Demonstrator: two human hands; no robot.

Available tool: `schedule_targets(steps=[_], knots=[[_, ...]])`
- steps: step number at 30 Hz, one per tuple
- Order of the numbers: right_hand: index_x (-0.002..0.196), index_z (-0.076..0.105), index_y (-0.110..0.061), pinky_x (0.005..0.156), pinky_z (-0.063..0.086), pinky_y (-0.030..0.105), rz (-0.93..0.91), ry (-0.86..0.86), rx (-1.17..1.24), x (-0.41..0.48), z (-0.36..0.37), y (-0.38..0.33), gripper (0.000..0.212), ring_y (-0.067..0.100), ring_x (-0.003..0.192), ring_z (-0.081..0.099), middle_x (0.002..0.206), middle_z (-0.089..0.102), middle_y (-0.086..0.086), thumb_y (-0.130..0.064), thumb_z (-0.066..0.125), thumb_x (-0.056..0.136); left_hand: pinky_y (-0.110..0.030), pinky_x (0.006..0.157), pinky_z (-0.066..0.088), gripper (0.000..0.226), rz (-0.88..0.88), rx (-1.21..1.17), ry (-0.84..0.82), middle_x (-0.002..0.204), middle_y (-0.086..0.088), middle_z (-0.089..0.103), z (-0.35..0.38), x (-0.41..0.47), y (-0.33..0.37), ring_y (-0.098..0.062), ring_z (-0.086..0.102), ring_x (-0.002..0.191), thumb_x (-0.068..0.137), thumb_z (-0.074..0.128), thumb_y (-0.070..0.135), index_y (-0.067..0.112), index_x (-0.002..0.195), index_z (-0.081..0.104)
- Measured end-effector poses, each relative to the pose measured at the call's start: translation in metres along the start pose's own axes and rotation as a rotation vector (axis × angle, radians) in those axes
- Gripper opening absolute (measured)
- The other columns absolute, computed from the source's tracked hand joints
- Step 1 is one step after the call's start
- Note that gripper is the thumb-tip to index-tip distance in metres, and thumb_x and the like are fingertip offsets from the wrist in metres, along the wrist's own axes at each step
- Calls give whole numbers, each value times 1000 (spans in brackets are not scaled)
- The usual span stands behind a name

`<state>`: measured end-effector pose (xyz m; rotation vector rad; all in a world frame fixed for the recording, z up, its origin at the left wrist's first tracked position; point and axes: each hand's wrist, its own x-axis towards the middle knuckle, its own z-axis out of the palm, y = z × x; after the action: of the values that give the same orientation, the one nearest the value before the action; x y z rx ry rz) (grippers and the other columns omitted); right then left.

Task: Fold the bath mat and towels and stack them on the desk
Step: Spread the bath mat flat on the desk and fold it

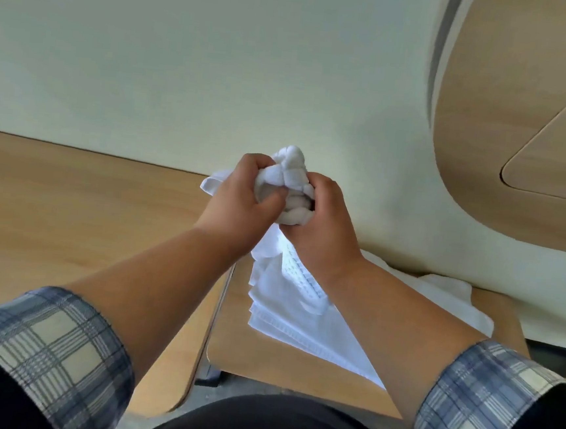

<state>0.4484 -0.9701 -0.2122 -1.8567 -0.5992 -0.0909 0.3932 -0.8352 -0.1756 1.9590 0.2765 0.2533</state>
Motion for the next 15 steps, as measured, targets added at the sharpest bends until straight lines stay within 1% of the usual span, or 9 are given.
schedule_targets(steps=[2,3,5,6,8,11,13,15], knots=[[77,47,-27,54,41,29,-66,-19,-46,5,33,-28,28,6,62,47,68,49,-17,-9,69,74,-7,53,43,23,13,-8,51,91,31,61,-43,-9,-10,11,59,85,82,57,42,53,100,48],[77,47,-23,54,41,31,-99,-28,-56,6,52,-42,26,6,61,46,67,49,-16,-10,70,73,-8,53,43,22,20,-3,72,89,28,63,-65,-14,-15,8,60,83,83,56,41,53,99,48],[75,48,-19,53,42,33,-146,-24,-70,8,91,-71,26,7,60,47,65,49,-14,-9,71,73,-16,58,45,19,34,10,90,87,22,64,-111,-22,-25,2,61,82,84,53,39,51,98,49],[75,49,-18,53,43,35,-155,-14,-79,8,113,-87,24,9,59,48,65,50,-13,-10,71,74,-18,61,44,18,40,20,89,87,22,64,-136,-25,-29,2,61,82,84,52,38,50,97,50],[75,52,-17,53,47,40,-159,3,-80,8,154,-118,17,16,61,54,65,55,-6,-14,69,76,-20,62,43,15,60,42,81,86,21,64,-187,-30,-35,6,59,80,86,52,37,48,97,51],[78,56,-10,59,49,47,-166,-7,-69,12,216,-158,11,29,68,58,70,59,7,-14,67,78,-21,61,40,15,90,85,96,84,22,63,-261,-41,-47,16,54,77,88,52,37,47,100,51],[78,57,-11,59,50,46,-190,-16,-55,16,254,-183,11,28,68,59,71,60,7,-14,67,77,-21,62,38,16,103,121,120,84,22,62,-305,-47,-56,21,50,77,89,52,36,46,101,50],[76,55,-14,57,49,42,-213,1,-65,18,289,-205,13,20,65,56,69,58,1,-14,68,76,-22,64,39,15,94,144,147,85,23,62,-343,-54,-65,20,51,78,88,51,37,46,101,50]])
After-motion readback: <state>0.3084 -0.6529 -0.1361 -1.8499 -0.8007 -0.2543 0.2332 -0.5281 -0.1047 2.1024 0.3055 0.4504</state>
